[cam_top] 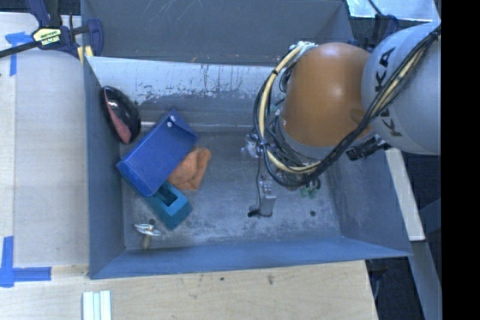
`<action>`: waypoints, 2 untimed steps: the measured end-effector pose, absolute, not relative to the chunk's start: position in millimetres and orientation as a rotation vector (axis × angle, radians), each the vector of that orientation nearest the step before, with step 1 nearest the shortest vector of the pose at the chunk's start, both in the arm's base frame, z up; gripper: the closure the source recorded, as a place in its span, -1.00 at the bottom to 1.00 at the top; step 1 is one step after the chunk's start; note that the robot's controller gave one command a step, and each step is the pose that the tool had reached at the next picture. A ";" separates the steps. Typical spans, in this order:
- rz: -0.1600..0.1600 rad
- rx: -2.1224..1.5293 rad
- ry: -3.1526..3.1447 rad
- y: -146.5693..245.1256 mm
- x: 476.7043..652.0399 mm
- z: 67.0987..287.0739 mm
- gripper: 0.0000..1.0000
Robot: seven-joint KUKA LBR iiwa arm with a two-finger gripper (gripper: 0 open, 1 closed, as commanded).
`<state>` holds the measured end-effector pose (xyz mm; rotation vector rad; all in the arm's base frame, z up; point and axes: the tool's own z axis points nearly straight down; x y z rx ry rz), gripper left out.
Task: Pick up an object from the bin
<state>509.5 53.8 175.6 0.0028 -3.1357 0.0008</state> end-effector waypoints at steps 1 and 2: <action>-0.001 0.000 -3.144 53.7 511.2 180.1 -1.00; -0.001 0.019 -3.151 87.5 533.9 126.0 -1.00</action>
Offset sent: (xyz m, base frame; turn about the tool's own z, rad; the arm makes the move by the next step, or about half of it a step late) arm 0.0305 0.0496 -0.0788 -0.0169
